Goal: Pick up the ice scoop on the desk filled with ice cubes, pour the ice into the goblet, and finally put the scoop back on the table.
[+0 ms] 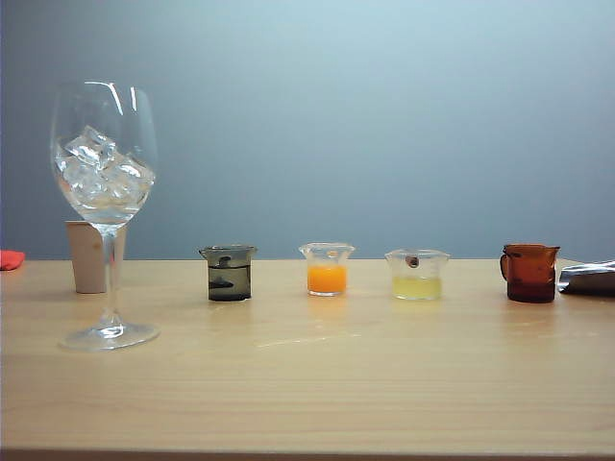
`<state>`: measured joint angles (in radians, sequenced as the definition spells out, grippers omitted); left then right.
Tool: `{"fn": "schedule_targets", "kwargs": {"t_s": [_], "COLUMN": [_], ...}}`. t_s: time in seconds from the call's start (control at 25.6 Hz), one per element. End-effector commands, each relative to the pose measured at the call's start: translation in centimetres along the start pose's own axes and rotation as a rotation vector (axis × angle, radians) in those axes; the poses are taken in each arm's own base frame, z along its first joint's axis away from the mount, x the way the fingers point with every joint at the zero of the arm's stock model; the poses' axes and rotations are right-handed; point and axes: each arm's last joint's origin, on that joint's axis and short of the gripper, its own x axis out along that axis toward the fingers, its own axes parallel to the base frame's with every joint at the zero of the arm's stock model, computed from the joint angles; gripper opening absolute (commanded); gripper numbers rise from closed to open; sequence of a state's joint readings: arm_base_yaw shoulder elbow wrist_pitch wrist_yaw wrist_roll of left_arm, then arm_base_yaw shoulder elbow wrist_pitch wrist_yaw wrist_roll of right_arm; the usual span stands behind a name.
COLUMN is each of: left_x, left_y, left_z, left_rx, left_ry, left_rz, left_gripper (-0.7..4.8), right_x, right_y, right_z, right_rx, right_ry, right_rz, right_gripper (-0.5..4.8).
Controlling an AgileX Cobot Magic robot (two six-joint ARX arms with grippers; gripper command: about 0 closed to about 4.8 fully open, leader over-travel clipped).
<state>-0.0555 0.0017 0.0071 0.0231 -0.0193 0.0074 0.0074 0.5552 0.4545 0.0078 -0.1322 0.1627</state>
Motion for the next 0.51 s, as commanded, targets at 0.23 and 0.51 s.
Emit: {"fn": "schedule_targets", "kwargs": {"t_s": [0.23, 0.51], "left_x": [0.0, 0.0], "left_y": [0.0, 0.0], "left_z": [0.2, 0.2], "left_rx": [0.004, 0.004], "left_ry": [-0.011, -0.010], "left_rz": [0.006, 0.005], "left_gripper": [0.04, 0.04], "right_x": [-1.8, -4.2], "right_y": [-0.6, -1.0], "right_z": [-1.4, -5.3], "right_rx": [-0.006, -0.012], "right_ry": [-0.054, -0.113], "right_rz": [-0.027, -0.108], "right_gripper": [-0.05, -0.05]}}
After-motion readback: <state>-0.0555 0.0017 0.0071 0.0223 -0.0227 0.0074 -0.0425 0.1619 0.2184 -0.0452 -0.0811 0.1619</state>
